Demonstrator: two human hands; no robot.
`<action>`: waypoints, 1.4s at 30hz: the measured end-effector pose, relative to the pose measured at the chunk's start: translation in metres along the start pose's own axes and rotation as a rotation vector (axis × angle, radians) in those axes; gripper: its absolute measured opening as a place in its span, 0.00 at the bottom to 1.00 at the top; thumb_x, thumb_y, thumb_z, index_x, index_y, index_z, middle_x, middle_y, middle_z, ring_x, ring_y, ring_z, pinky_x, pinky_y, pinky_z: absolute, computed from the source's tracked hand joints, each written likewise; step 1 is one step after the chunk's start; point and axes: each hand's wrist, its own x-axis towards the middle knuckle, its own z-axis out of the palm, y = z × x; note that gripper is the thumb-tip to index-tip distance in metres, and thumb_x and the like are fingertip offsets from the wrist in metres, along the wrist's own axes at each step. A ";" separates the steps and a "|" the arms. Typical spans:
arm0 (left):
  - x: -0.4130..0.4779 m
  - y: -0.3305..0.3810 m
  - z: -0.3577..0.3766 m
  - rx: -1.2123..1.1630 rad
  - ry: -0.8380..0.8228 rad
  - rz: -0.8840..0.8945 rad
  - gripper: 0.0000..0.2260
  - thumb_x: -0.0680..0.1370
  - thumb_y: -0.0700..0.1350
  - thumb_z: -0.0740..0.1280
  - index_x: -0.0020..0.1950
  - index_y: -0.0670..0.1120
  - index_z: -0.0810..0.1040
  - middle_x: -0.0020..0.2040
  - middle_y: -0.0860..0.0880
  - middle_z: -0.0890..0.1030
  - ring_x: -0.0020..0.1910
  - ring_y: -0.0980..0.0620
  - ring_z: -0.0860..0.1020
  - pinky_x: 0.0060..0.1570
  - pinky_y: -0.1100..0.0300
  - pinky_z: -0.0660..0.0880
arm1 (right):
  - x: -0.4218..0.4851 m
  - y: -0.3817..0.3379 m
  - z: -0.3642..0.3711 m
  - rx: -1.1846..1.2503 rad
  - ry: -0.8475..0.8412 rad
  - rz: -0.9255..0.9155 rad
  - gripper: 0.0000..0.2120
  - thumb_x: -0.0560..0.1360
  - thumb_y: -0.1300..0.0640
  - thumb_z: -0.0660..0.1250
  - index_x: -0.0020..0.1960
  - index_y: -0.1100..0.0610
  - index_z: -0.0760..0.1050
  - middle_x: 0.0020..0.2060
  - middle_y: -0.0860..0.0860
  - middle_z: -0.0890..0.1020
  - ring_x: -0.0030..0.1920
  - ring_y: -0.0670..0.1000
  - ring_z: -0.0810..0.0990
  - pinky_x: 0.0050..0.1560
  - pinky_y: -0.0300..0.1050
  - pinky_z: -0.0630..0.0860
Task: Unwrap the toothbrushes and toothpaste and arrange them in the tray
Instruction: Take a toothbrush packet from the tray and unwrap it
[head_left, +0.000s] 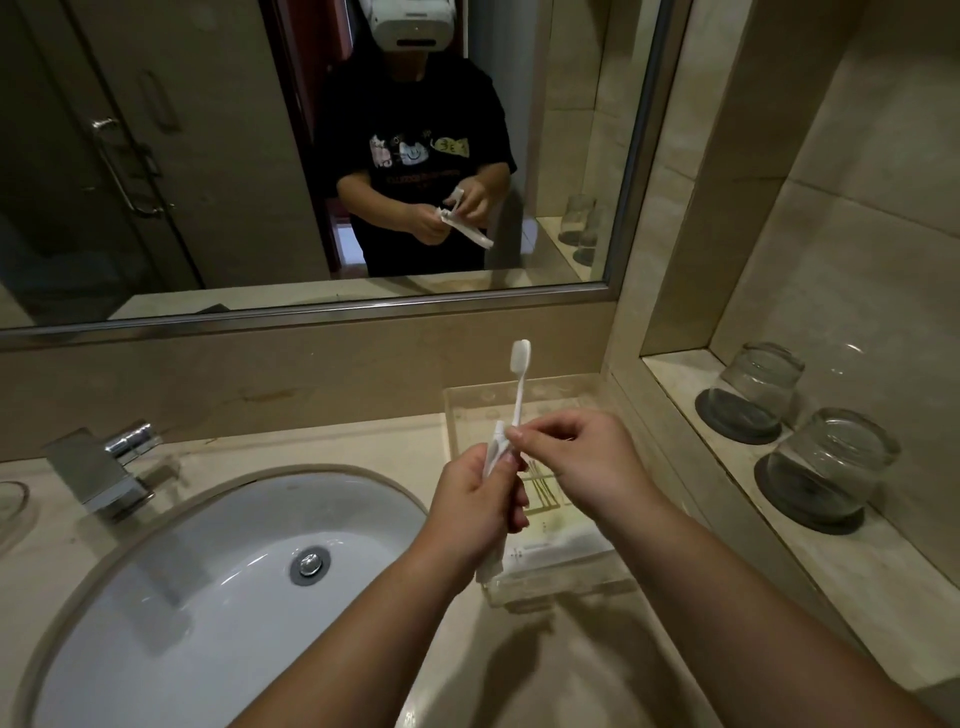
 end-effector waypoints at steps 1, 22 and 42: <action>0.001 0.000 0.000 0.008 -0.005 0.000 0.10 0.81 0.45 0.58 0.44 0.43 0.74 0.27 0.50 0.74 0.24 0.55 0.72 0.26 0.63 0.71 | 0.003 0.000 0.002 0.018 -0.015 0.021 0.04 0.67 0.54 0.74 0.38 0.55 0.82 0.34 0.49 0.85 0.39 0.44 0.83 0.44 0.42 0.77; 0.013 -0.024 -0.016 0.040 0.052 -0.054 0.10 0.80 0.45 0.59 0.43 0.44 0.75 0.29 0.50 0.75 0.24 0.57 0.72 0.27 0.64 0.72 | 0.056 0.005 0.017 0.147 -0.122 0.045 0.04 0.68 0.59 0.73 0.41 0.52 0.79 0.35 0.49 0.83 0.36 0.45 0.81 0.39 0.39 0.76; 0.019 -0.106 -0.044 0.084 0.061 -0.357 0.12 0.79 0.47 0.61 0.40 0.44 0.77 0.25 0.51 0.77 0.23 0.54 0.73 0.26 0.64 0.71 | 0.162 0.104 0.086 -0.284 -0.081 0.342 0.06 0.67 0.63 0.74 0.44 0.63 0.82 0.37 0.58 0.85 0.37 0.56 0.84 0.46 0.52 0.82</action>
